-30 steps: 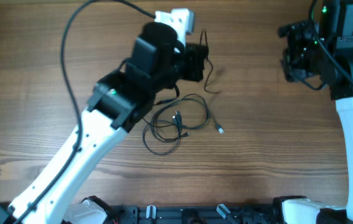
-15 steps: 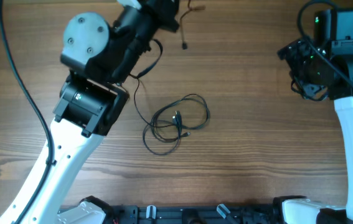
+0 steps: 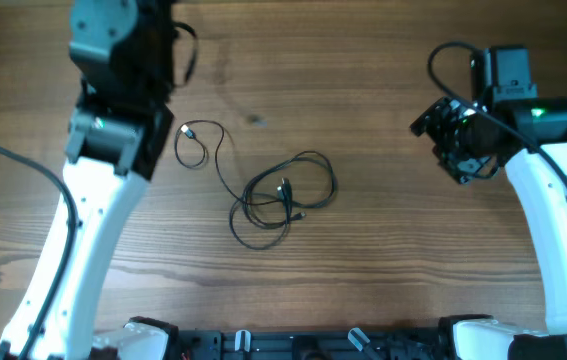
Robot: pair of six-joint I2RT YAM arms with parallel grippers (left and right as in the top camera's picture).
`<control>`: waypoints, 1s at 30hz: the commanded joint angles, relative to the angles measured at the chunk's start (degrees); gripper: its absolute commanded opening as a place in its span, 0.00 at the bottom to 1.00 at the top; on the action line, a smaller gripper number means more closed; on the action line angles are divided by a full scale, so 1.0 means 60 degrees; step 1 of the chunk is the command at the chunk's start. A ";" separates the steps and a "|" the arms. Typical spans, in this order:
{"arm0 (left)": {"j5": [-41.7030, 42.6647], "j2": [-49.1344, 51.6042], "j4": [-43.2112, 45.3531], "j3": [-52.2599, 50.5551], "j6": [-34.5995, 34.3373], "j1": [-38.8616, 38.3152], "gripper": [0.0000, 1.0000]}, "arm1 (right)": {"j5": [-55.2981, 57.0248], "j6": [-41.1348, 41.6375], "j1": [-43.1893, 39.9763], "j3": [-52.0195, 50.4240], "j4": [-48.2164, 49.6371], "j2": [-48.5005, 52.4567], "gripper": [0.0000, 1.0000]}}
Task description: Untangle cables
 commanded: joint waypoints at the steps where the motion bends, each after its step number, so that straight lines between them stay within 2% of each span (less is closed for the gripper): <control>1: 0.1257 0.0769 0.0612 0.0117 0.0033 0.0805 0.04 | -0.0703 -0.0423 0.0025 -0.0397 0.0109 0.0022 0.73; 4: 0.1956 0.1304 0.1300 0.0117 -0.0022 0.0991 0.04 | -0.0648 -0.0648 0.0025 -0.0506 0.0084 0.0018 0.73; 7: 0.1953 0.1756 0.1894 0.0117 -0.0018 0.0994 0.04 | -0.0645 -0.1096 0.0146 -0.0506 0.0091 0.0018 0.73; 13: 0.2255 0.2670 0.3133 0.0117 -0.0040 0.0987 0.04 | -0.0645 -0.1064 0.0659 -0.0506 0.0164 0.0018 0.73; 20: 0.2167 0.3490 0.3406 0.0117 0.0025 0.1151 0.04 | -0.0033 -0.1060 0.1413 -0.0506 0.0248 0.0022 0.73; 25: 0.1905 0.4258 0.3672 0.0117 0.0790 0.2102 0.04 | 0.0189 -0.1056 0.1912 -0.0506 0.0248 0.0018 0.73; 30: 0.1909 0.5169 0.3763 0.0117 0.0860 0.3577 0.04 | 0.0189 -0.1053 0.2302 -0.0506 0.0244 0.0018 0.74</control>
